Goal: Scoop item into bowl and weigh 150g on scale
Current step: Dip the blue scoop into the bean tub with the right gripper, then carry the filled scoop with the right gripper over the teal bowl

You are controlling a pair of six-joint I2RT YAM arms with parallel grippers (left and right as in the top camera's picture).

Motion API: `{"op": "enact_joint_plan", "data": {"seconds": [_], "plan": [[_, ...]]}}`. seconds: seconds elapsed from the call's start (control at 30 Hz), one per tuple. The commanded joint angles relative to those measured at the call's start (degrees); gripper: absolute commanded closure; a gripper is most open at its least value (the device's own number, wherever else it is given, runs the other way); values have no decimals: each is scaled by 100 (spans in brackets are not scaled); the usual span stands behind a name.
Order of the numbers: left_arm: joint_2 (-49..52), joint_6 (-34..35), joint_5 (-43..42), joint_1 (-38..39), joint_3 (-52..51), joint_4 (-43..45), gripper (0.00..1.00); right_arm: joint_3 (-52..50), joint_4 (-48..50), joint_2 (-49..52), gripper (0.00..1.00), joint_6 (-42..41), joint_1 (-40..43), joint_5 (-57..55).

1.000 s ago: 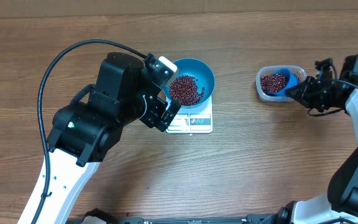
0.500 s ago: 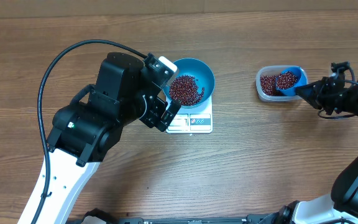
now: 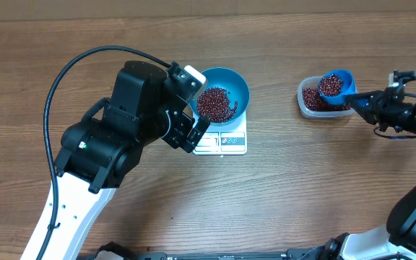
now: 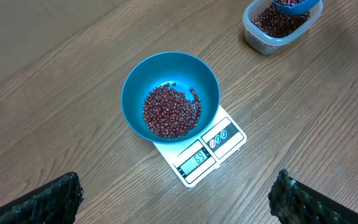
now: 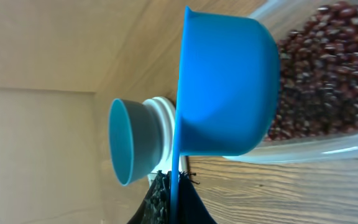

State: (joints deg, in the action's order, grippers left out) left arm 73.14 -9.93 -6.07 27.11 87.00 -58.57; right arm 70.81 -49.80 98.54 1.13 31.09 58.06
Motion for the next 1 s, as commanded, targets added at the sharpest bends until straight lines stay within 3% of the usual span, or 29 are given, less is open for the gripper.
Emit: {"op": "enact_joint_plan", "data": {"seconds": [0.0,0.3,0.73,0.97], "plan": [[-7,81,-103,-9,122,7,1,-31,17,0,96,306,15,861],[-7,81,-103,-9,122,7,1,-28,-7,-17,96,323,-155,1401],[-7,81,-103,-9,122,7,0,146,50,-17,96,286,-1126,1578],[-7,81,-103,-9,122,7,0,339,761,-17,96,-389,-1816,1574]]}}
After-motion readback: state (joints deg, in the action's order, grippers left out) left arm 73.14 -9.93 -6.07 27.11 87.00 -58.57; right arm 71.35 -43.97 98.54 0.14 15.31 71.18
